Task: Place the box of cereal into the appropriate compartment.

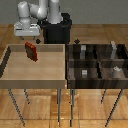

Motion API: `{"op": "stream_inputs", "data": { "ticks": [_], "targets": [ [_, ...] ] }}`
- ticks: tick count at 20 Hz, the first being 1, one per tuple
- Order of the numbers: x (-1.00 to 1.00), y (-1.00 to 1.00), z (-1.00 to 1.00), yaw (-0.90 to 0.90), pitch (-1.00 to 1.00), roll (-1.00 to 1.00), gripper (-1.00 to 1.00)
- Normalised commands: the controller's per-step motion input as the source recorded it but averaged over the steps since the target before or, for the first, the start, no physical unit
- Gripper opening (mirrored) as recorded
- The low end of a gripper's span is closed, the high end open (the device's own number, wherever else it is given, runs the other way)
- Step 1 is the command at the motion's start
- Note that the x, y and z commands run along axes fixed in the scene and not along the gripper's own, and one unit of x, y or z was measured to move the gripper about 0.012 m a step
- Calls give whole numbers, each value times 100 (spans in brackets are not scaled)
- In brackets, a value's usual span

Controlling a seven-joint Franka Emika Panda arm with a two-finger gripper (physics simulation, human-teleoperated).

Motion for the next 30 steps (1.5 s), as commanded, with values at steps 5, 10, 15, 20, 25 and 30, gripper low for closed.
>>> {"op": "stream_inputs", "data": {
  "ticks": [5,10,15,20,25,30],
  "targets": [
    [0,0,0,65,0,0,100],
    [0,0,0,77,0,0,100],
    [0,0,0,12,0,0,100],
    [0,-20,0,0,0,0,100],
    [0,20,0,0,0,0,100],
    [20,0,0,0,0,0,100]
  ]
}}
